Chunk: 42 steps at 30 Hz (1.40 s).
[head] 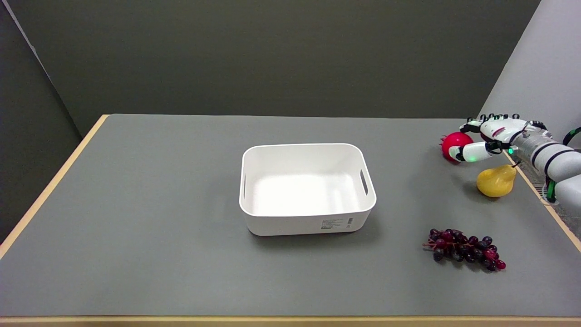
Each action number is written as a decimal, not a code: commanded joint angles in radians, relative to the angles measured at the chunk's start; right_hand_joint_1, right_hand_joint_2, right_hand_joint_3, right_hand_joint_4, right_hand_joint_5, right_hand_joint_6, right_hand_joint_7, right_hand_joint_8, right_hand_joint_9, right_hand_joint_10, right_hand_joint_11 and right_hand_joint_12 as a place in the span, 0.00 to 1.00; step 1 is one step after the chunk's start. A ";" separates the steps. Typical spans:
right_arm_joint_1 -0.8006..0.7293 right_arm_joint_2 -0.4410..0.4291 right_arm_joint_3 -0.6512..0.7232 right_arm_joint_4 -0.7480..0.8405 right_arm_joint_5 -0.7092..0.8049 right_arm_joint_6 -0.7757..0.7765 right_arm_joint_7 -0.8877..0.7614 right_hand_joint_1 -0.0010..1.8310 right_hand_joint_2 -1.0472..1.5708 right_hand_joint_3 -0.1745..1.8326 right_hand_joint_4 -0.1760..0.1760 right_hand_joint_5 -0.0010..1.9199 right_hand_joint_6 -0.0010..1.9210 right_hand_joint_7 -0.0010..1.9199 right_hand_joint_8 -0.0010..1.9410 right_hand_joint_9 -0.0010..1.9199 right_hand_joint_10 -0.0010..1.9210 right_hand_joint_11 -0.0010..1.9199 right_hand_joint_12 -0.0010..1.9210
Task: Pick up the pomerganate.
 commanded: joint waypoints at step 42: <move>0.275 -0.070 -0.201 -0.229 0.011 0.176 -0.001 0.10 0.62 0.54 0.83 0.10 0.22 0.09 0.14 0.06 0.26 0.04 0.59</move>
